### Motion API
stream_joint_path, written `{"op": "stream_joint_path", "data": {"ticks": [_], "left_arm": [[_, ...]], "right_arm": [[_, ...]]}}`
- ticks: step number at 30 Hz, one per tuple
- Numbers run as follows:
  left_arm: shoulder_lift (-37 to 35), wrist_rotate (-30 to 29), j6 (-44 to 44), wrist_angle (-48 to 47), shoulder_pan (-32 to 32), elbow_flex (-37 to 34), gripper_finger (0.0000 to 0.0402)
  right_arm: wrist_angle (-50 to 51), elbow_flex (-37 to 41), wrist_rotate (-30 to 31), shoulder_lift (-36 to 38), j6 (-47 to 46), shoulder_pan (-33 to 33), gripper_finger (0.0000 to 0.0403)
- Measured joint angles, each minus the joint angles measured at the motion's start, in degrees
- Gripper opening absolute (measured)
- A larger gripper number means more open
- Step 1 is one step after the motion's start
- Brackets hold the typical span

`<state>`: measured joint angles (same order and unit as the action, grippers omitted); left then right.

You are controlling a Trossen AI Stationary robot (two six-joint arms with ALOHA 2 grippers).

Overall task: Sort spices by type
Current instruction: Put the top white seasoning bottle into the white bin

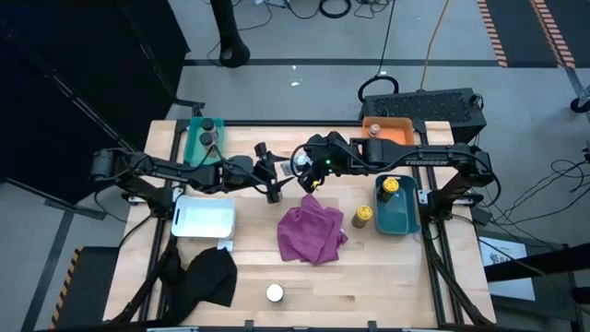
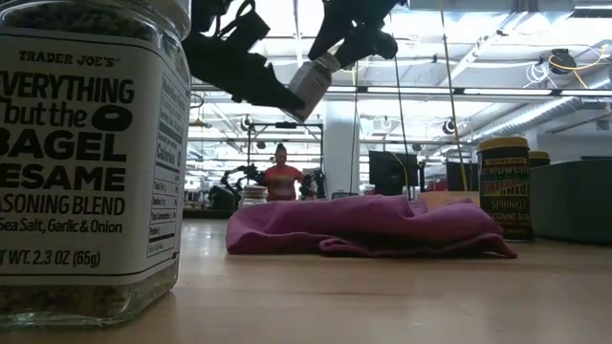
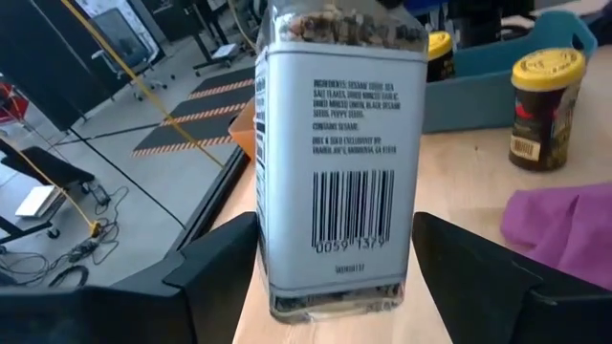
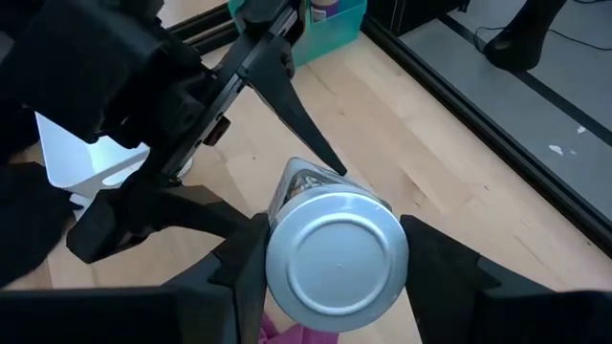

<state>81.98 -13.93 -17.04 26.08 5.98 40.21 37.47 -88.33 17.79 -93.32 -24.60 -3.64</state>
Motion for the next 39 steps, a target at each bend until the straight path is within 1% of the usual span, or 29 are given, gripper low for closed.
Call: {"op": "stream_joint_path", "data": {"ticks": [2, 4, 8, 9, 10, 14, 16, 19, 22, 23, 25, 27, 29, 31, 33, 34, 37, 39], "left_arm": [[0.10, 0.02, 0.00, 0.69, 0.00, 0.00, 0.0279], [0.13, 0.04, 0.00, 0.60, 0.00, 0.00, 0.0267], [0.13, -0.26, 0.01, 0.58, 0.00, 0.00, 0.0212], [0.13, -0.42, 0.06, 0.60, 0.01, 0.00, 0.0207], [0.13, -0.46, 0.05, 0.60, 0.04, 0.00, 0.0207], [0.13, -0.57, 0.43, 0.36, -0.02, 0.00, 0.0207], [0.22, -0.55, 1.63, -0.20, -0.03, 0.00, 0.0207], [0.24, 0.51, 3.59, 0.58, 0.15, 0.00, 0.0207], [0.24, 0.75, 4.81, 2.46, 0.15, -0.25, 0.0207], [0.24, 1.67, 5.13, 4.47, 0.12, -0.77, 0.0207], [-0.39, 5.42, 5.84, 11.01, 0.05, -3.09, 0.0207], [-0.70, 12.54, 6.28, 19.92, 0.00, -6.07, 0.0207], [-1.48, 20.34, 7.55, 27.27, -0.01, -9.50, 0.0207], [-1.47, 25.25, 8.77, 33.94, -0.19, -11.33, 0.0207], [-1.60, 27.44, 9.27, 37.79, -0.13, -12.88, 0.0207], [-1.58, 27.61, 9.27, 38.28, -0.13, -13.09, 0.0207], [-1.54, 27.78, 9.27, 37.86, -0.13, -13.18, 0.0207], [-1.54, 28.71, 9.26, 37.99, -0.13, -13.18, 0.0207]], "right_arm": [[-0.04, 0.00, 0.01, 0.00, 0.02, 0.00, 0.0173], [-0.02, 0.00, -0.04, 0.00, 0.11, 0.00, 0.0173], [-0.13, 0.00, 0.18, 0.00, 0.13, 0.00, 0.0173], [-0.26, 0.00, 0.15, 0.00, 0.12, -0.03, 0.0174], [-0.32, 0.00, 0.14, 0.00, 0.22, -0.05, 0.0180], [-0.11, 0.00, 0.17, 0.00, 1.69, 0.02, 0.0223], [-0.32, 0.00, 0.23, 0.02, 2.42, 0.07, 0.0237], [-0.56, 0.02, 0.77, 0.98, 4.30, 0.24, 0.0245], [-2.17, 0.02, 4.93, 3.57, 7.74, 1.28, 0.0248], [-2.28, 0.00, 6.54, 4.50, 9.53, 1.88, 0.0248], [-2.11, 0.00, 9.44, 6.45, 12.53, 3.39, 0.0249], [-1.91, 0.22, 11.01, 8.10, 14.78, 5.15, 0.0249], [-3.27, 1.81, 10.84, 9.97, 16.66, 7.01, 0.0250], [-6.43, 4.94, 10.02, 11.89, 19.40, 9.02, 0.0250], [-11.86, 9.61, 6.48, 13.29, 23.57, 10.88, 0.0250], [-16.44, 12.51, 4.82, 13.97, 25.11, 11.55, 0.0251], [-30.69, 20.24, 4.08, 14.27, 29.23, 13.44, 0.0251], [-36.89, 24.28, 4.42, 14.27, 32.36, 14.12, 0.0251]]}}
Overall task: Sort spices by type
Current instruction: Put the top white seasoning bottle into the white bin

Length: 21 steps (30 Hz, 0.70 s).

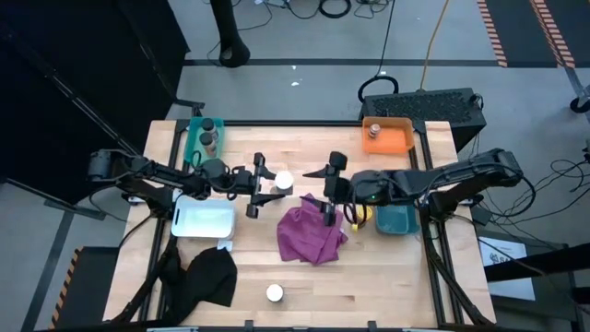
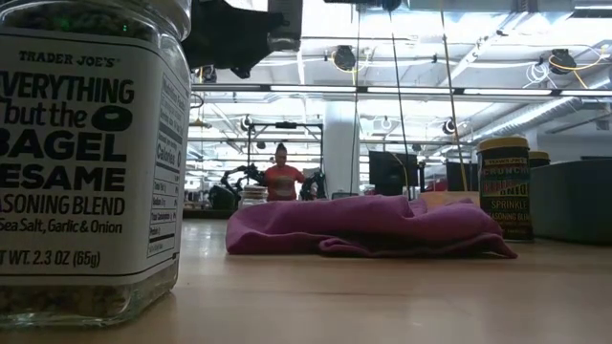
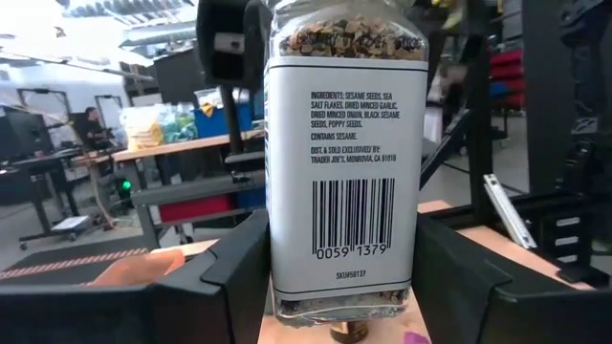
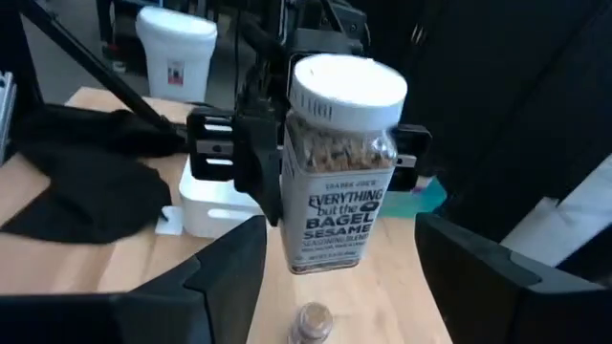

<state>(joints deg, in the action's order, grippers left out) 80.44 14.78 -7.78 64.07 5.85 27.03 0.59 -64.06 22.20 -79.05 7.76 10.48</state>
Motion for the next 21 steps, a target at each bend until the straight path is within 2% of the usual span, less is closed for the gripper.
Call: {"op": "stream_joint_path", "data": {"ticks": [4, 6, 10, 21], "left_arm": [[0.00, 1.65, 0.03, 0.62, 0.00, 0.00, 0.0207], [0.00, 2.65, 0.05, 0.69, -0.02, 0.00, 0.0207], [0.00, 3.30, -0.21, 0.56, -0.58, 0.68, 0.0207], [0.02, 4.49, -2.02, -0.56, -2.25, 2.54, 0.0207]], "right_arm": [[-10.28, 5.15, -0.20, -0.35, 1.38, -0.20, 0.0251], [-13.12, 6.00, -2.19, -0.33, 0.87, -0.83, 0.0251], [-15.99, 6.04, -9.76, -1.07, -0.88, -2.35, 0.0251], [-22.51, 6.06, -13.39, -5.16, 2.72, -3.43, 0.0251]]}}
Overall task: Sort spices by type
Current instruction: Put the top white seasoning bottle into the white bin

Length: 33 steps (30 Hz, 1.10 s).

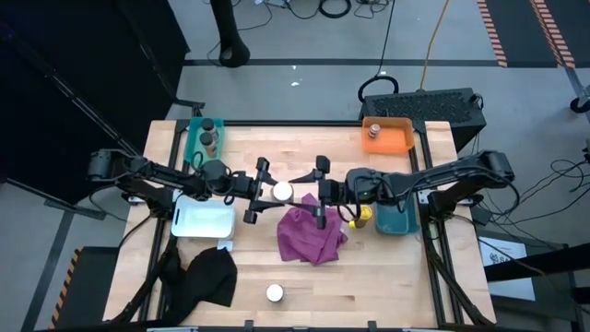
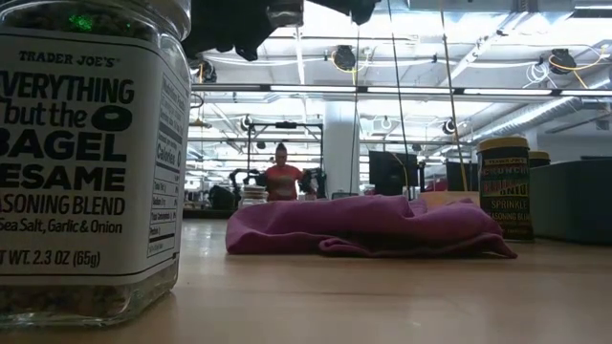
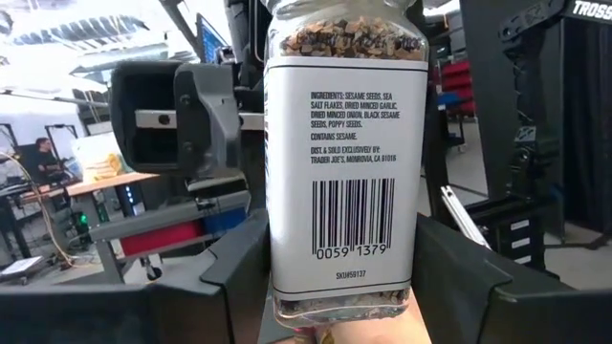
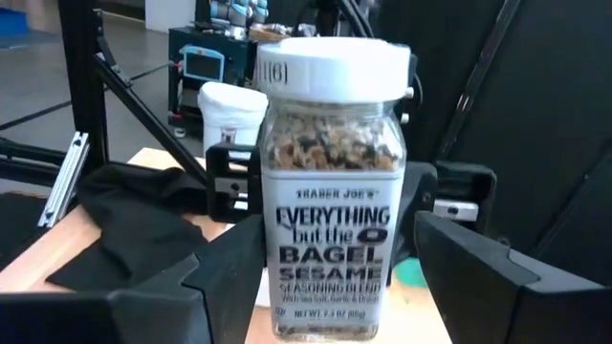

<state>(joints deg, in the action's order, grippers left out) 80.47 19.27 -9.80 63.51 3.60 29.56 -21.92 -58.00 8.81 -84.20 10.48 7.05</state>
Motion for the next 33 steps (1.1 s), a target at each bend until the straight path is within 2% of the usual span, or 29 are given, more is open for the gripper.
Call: {"op": "stream_joint_path", "data": {"ticks": [6, 10, 16, 19, 23, 26, 28, 33], "left_arm": [[0.00, -0.10, 0.00, 0.15, 0.00, 0.00, 0.0207], [0.00, -1.67, -0.08, 0.26, 0.00, 0.22, 0.0207], [0.00, -1.95, -0.13, 0.04, 0.00, 1.20, 0.0207], [0.00, -1.97, -0.13, -0.36, 0.00, 1.20, 0.0207], [-0.05, -2.16, -0.62, -0.83, 0.00, 1.22, 0.0207], [-0.07, -2.46, -0.63, -1.14, 0.00, 1.22, 0.0208], [-0.07, -2.71, -0.20, -1.27, 0.00, 1.22, 0.0228], [-0.07, -5.86, 1.57, -4.36, 0.02, 1.31, 0.0310]], "right_arm": [[-1.85, 0.00, -0.49, -0.11, 1.97, -0.28, 0.0251], [-1.59, 0.00, -4.17, -0.12, 0.90, -1.26, 0.0251], [-2.03, 0.00, -4.54, -1.02, 2.35, -1.84, 0.0250], [-2.44, -0.04, -4.52, -1.11, 3.81, -1.84, 0.0228], [-2.67, -0.02, -4.52, -1.22, 4.14, -1.84, 0.0167], [-2.34, -0.02, -4.52, -1.18, 4.23, -2.12, 0.0162], [-2.09, 0.00, -4.49, -1.18, 4.47, -2.12, 0.0162], [-0.63, 0.00, -4.18, -0.73, 6.12, -2.12, 0.0162]]}}
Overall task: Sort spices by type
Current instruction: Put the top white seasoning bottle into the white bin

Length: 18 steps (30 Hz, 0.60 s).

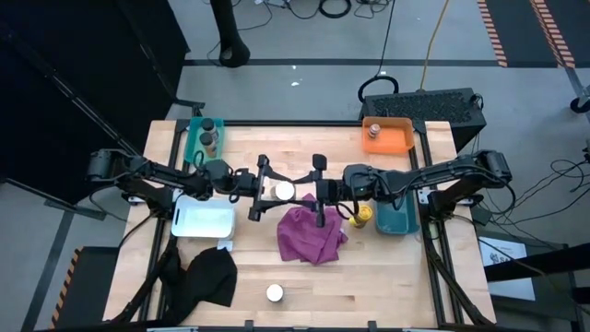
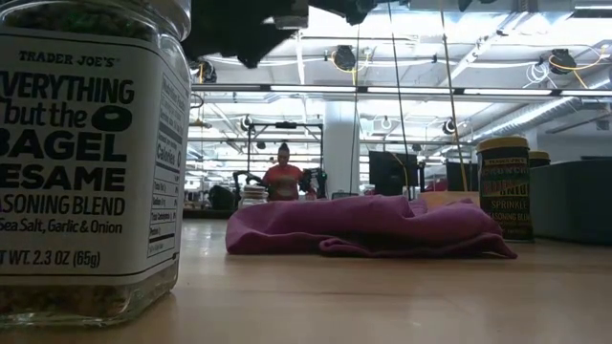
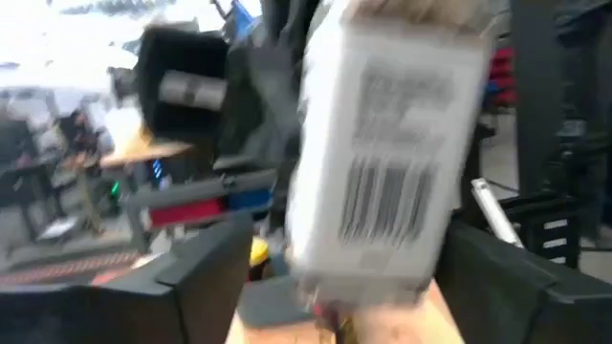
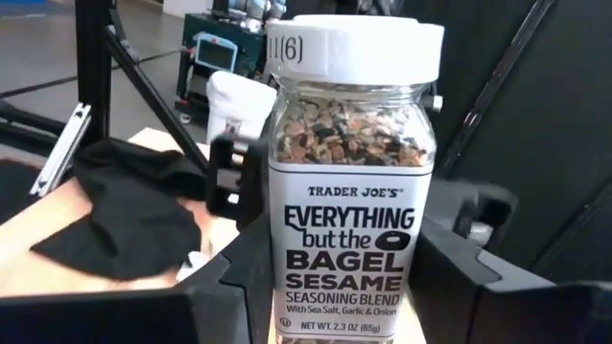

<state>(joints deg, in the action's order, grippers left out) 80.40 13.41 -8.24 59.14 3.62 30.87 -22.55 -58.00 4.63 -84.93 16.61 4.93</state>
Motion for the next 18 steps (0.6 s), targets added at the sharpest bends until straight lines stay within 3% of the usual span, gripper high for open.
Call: {"op": "stream_joint_path", "data": {"ticks": [4, 13, 18], "left_arm": [[-0.74, -3.94, 0.77, -5.49, 0.20, -0.02, 0.0337], [-9.95, -9.40, -1.54, -17.24, 0.52, -0.05, 0.0341], [-13.07, -10.70, -3.04, -15.60, 0.42, 0.49, 0.0341]], "right_arm": [[5.96, -0.73, 4.25, 2.09, 0.64, 0.23, 0.0162], [25.00, -0.97, 13.87, 6.61, -5.31, 2.34, 0.0162], [31.45, -0.76, 16.74, 5.19, -10.45, 2.60, 0.0162]]}}
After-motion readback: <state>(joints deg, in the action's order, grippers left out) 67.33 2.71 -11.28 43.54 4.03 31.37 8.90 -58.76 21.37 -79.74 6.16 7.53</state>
